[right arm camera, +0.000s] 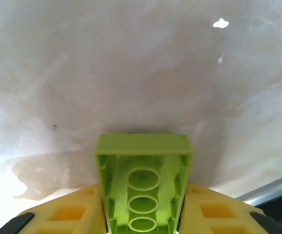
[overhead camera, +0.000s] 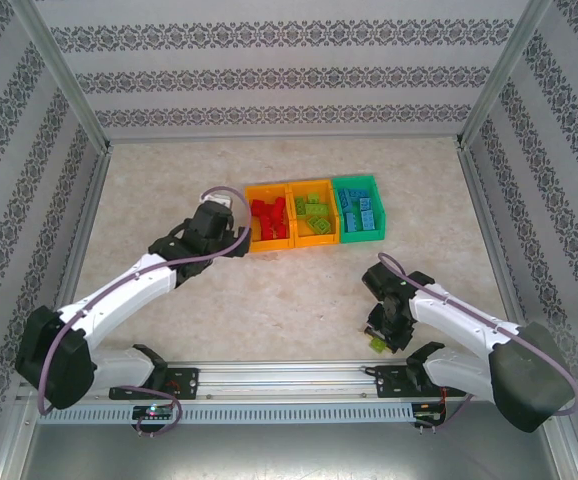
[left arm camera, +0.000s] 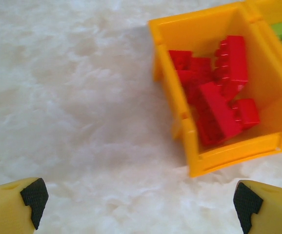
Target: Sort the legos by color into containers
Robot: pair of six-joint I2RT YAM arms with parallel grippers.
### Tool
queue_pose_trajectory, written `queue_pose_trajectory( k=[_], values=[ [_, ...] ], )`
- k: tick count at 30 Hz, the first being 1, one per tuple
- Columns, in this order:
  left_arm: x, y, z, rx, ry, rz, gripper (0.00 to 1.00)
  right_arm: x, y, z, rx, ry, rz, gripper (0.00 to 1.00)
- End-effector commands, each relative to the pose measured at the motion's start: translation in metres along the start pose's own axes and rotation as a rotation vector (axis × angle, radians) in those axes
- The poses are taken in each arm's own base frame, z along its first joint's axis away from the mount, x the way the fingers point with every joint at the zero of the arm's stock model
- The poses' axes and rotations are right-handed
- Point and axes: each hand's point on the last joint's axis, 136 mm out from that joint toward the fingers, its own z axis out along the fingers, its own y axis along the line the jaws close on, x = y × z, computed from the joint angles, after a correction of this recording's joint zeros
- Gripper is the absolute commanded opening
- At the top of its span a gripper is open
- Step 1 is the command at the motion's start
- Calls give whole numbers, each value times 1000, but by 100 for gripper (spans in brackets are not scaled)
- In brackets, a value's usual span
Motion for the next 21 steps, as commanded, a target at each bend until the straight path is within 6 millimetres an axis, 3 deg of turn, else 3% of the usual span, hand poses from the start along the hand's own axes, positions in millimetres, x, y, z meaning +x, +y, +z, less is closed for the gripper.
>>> queue_pose_trajectory(
  k=[1,8,15,21],
  values=[
    [-1,36,-8,-124,-60,-32,100,-30,34,-14,-111,-188,-83,29],
    [9,89,-17,-317,-139,-32,100,-56,95,-82,-244,-429,-282,28],
    [27,124,-5,-436,-165,-22,100,-81,200,-140,-400,-598,-527,28],
    [44,146,-5,-487,-206,-33,100,-101,288,-153,-454,-607,-741,28]
  ],
)
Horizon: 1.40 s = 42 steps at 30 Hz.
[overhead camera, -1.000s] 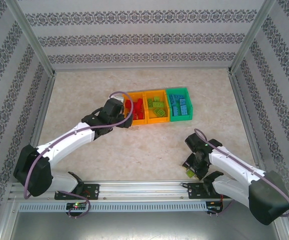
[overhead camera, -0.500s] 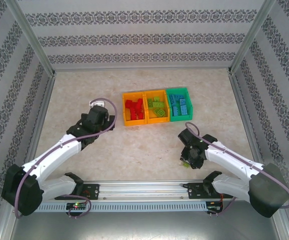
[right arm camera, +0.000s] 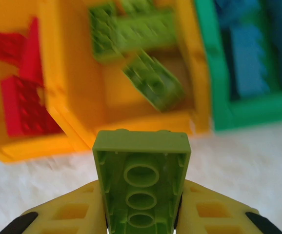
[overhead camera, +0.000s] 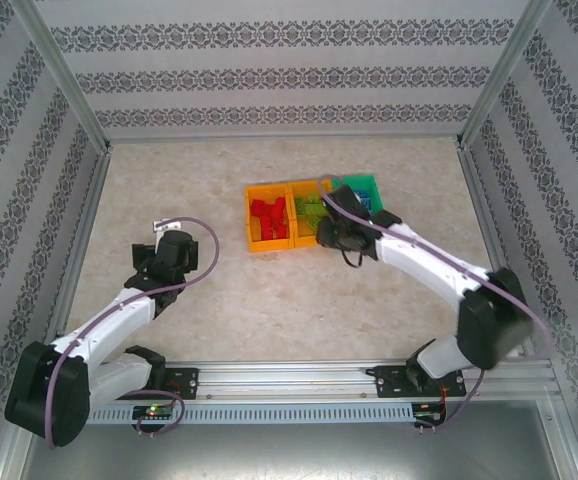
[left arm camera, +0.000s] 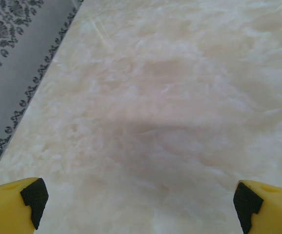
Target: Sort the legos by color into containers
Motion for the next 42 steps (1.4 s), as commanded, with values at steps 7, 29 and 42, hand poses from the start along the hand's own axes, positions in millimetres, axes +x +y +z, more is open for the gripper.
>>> queue_pose_trajectory(
  k=[7,29,42],
  values=[
    [-12,14,-3,31,-261,-85,100,-57,13,79,-57,67,-139,29],
    [-6,16,7,76,-217,-119,100,-92,21,20,-136,-127,-261,98],
    [-32,-10,8,222,-308,-95,100,-112,-131,-54,158,-616,-346,98]
  ],
)
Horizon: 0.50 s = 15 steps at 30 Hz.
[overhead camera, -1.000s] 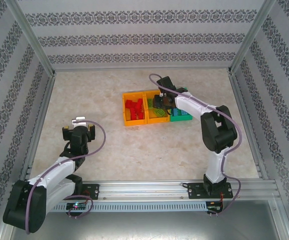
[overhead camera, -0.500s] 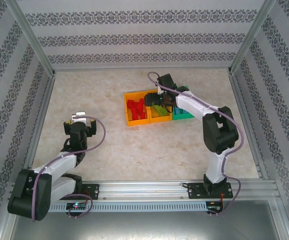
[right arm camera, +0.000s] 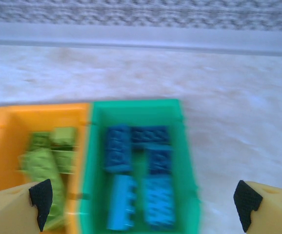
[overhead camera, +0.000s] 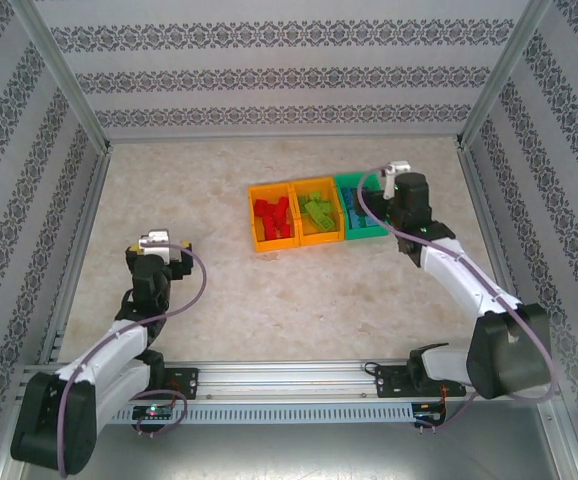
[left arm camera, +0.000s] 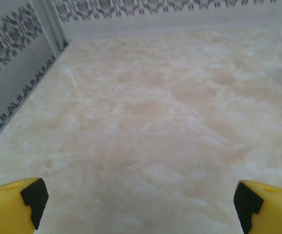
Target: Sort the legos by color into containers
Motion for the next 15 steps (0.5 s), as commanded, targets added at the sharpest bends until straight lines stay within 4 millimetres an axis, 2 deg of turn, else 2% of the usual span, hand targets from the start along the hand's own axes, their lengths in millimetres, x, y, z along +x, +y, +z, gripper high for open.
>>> queue_pose_trajectory(
  k=[1,7,11,15],
  values=[
    [-25,-13,20,55,-42,4,100,-1,-23,2,82,-116,-88,98],
    [-25,-37,64,116,-14,54,100,38,-49,7,153,-181,-84,98],
    [-15,-28,71,66,-58,30,100,49,-60,6,138,-206,3,98],
    [-5,-25,81,81,-25,-6,100,62,-56,18,99,-219,-10,98]
  ],
)
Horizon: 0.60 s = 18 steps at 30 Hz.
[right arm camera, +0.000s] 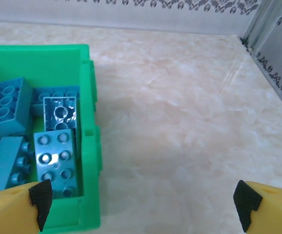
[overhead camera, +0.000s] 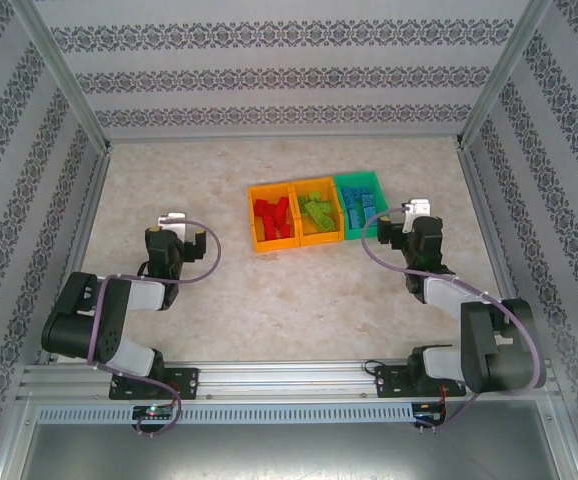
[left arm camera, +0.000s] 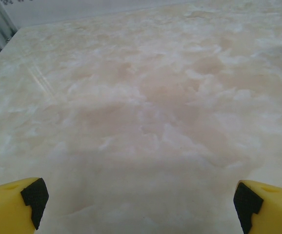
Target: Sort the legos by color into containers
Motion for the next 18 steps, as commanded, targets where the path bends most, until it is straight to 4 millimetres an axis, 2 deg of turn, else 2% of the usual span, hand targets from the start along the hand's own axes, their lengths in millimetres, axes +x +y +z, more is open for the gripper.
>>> queue_pose_trajectory(
  k=[1,3,5,18],
  values=[
    [-15,4,12,3,-71,-41,99,-8,14,11,-72,-99,15,98],
    [-12,10,15,10,-24,-71,99,-1,9,21,-58,-124,51,98],
    [-12,11,17,12,-22,-81,99,4,5,21,-57,-66,59,98],
    [-12,13,18,18,-19,-94,99,2,5,21,-53,-82,54,98]
  ],
)
